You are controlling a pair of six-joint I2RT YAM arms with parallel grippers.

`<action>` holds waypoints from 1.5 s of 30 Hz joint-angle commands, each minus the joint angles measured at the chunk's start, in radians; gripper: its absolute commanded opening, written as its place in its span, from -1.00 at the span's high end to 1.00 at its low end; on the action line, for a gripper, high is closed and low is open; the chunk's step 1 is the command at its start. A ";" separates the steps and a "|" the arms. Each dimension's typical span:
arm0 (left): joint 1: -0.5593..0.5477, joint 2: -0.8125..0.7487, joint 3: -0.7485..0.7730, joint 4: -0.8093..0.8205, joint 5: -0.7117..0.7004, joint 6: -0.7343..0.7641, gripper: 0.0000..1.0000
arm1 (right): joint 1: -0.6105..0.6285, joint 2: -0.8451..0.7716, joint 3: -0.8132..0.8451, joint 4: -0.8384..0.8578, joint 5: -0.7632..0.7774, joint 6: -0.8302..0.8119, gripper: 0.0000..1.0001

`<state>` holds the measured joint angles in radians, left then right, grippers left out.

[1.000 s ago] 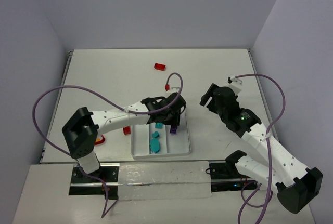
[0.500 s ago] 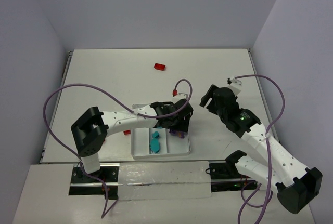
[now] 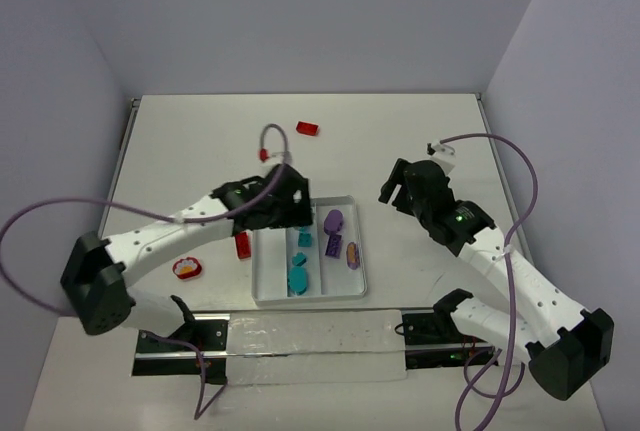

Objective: Sort the legos into containers by color

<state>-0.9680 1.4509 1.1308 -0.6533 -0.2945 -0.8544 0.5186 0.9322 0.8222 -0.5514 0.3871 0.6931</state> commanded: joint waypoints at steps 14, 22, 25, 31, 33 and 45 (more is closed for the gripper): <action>0.394 -0.335 -0.370 -0.097 -0.053 -0.228 -0.51 | 0.006 0.056 0.051 0.079 -0.079 -0.046 -0.63; 0.458 -0.232 -0.475 0.081 0.010 -0.215 -0.41 | 0.008 0.062 0.049 0.085 -0.091 -0.041 -0.63; 0.459 -0.227 -0.499 0.128 0.022 -0.222 -0.41 | 0.008 0.062 0.043 0.087 -0.094 -0.041 -0.63; 0.459 -0.159 -0.490 0.103 -0.008 -0.217 -0.41 | 0.008 0.068 0.037 0.091 -0.097 -0.038 -0.63; 0.459 -0.143 -0.482 0.071 -0.029 -0.235 -0.38 | 0.008 0.068 0.037 0.091 -0.098 -0.037 -0.63; 0.522 -0.231 -0.469 -0.061 -0.155 -0.325 -0.34 | 0.008 0.055 0.029 0.088 -0.093 -0.038 -0.63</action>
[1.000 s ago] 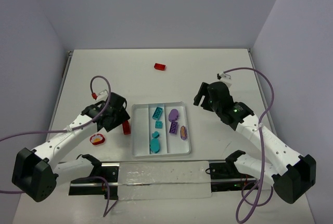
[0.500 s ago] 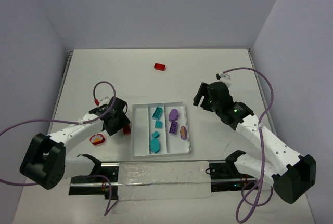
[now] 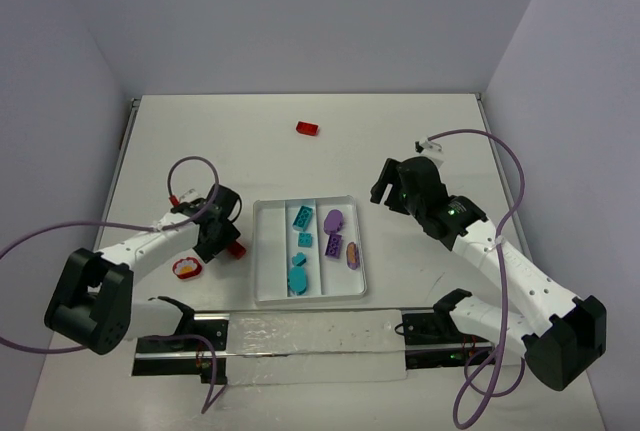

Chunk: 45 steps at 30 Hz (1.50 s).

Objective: Sort the legos into containers by color

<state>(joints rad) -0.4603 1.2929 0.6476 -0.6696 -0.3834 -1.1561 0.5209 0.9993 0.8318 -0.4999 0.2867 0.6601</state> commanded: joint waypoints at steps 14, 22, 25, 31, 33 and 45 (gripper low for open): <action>0.014 -0.122 0.046 0.050 0.083 0.135 -0.66 | 0.008 -0.009 0.007 0.042 -0.006 -0.002 -0.63; 0.014 -0.015 0.041 0.073 0.082 0.070 -0.71 | 0.008 -0.006 -0.002 0.046 -0.010 -0.005 -0.63; 0.014 0.015 0.043 0.073 0.074 0.056 -0.57 | 0.009 -0.013 0.003 0.041 -0.007 -0.008 -0.63; 0.014 0.053 0.026 0.117 0.098 0.062 -0.25 | 0.008 -0.025 -0.002 0.040 0.005 -0.005 -0.63; 0.014 0.065 0.045 0.103 0.083 0.064 0.00 | 0.008 -0.024 -0.008 0.046 0.001 -0.003 -0.63; -0.002 -0.156 0.256 0.023 -0.010 0.189 0.98 | 0.010 -0.028 0.005 0.046 0.000 -0.001 -0.63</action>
<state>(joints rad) -0.4501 1.2515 0.8097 -0.6948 -0.3845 -1.0695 0.5240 0.9958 0.8242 -0.4863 0.2729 0.6601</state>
